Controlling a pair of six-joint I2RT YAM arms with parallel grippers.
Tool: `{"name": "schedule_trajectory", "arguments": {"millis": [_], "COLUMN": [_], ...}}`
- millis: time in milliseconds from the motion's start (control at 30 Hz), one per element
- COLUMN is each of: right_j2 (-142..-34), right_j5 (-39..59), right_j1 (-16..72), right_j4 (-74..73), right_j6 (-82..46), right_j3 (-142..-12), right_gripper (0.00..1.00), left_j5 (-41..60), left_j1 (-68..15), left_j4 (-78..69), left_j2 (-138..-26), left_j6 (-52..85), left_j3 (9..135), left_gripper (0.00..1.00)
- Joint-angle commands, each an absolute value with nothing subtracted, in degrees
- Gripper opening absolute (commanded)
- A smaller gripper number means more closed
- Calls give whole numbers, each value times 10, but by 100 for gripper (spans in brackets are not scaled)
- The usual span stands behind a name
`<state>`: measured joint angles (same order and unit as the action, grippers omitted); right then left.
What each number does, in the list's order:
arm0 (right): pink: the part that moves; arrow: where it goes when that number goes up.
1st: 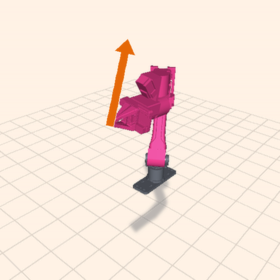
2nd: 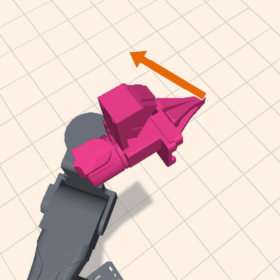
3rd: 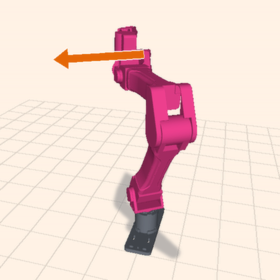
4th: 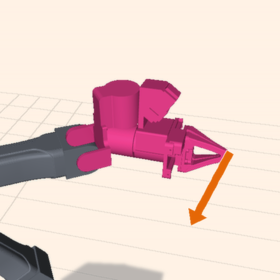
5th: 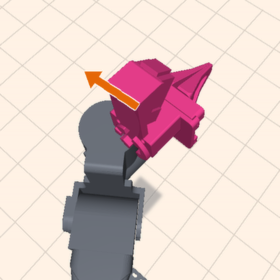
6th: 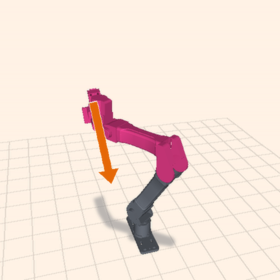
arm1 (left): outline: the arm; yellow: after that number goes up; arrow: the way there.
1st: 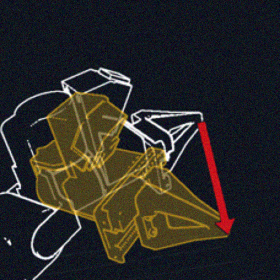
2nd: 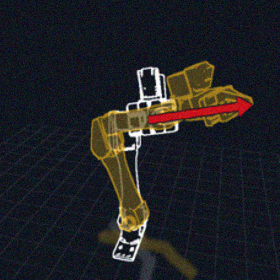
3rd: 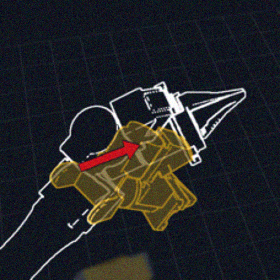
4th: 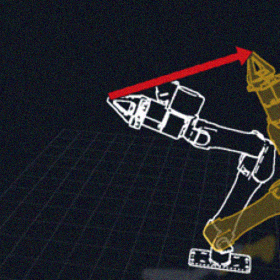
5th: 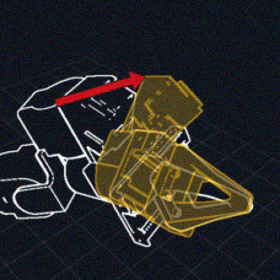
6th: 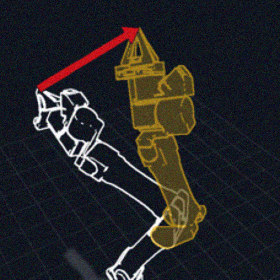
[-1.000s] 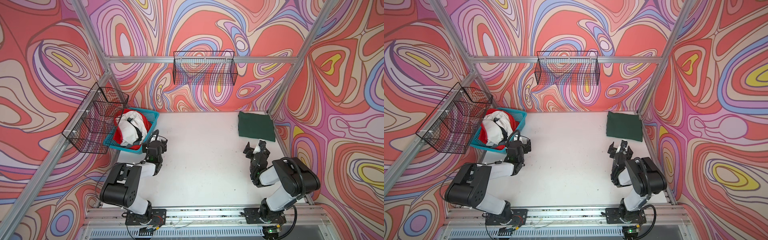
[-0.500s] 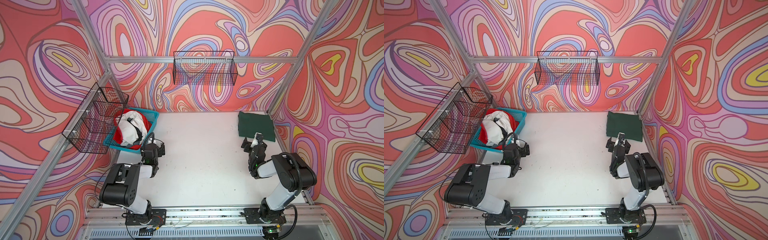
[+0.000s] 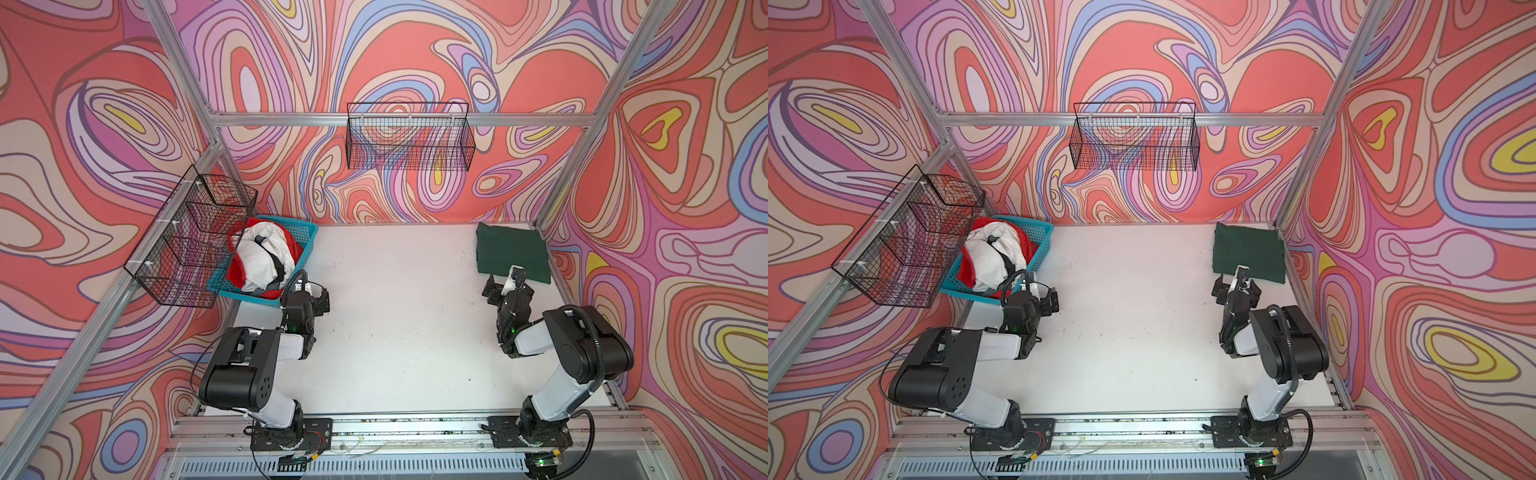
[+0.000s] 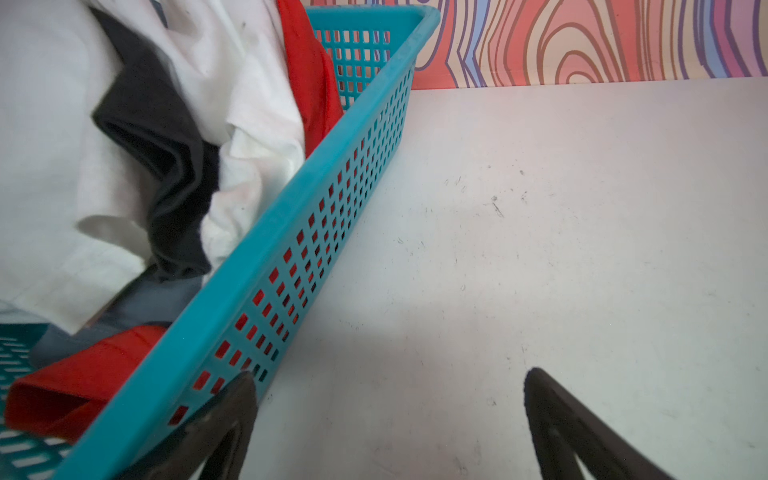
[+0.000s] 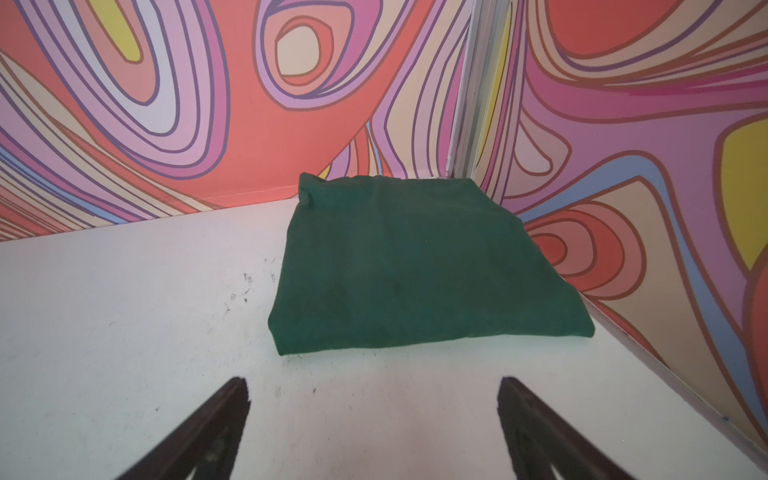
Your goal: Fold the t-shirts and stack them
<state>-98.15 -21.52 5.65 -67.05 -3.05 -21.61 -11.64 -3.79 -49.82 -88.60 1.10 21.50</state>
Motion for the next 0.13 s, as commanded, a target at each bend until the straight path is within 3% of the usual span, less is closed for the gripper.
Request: {"name": "schedule_trajectory", "arguments": {"millis": [0,100], "right_j2": [-984,-982], "right_j5": [-209,-212], "right_j1": [54,54], "right_j4": [-661,-676], "right_j6": [-27,-25], "right_j3": [-220,-212], "right_gripper": [98,98], "left_j5": [-119,-119], "left_j1": [-33,-33], "left_j4": [-522,-535], "left_j2": [-884,-888], "left_j6": [11,9], "left_j3": [210,208], "left_gripper": [100,100]}}
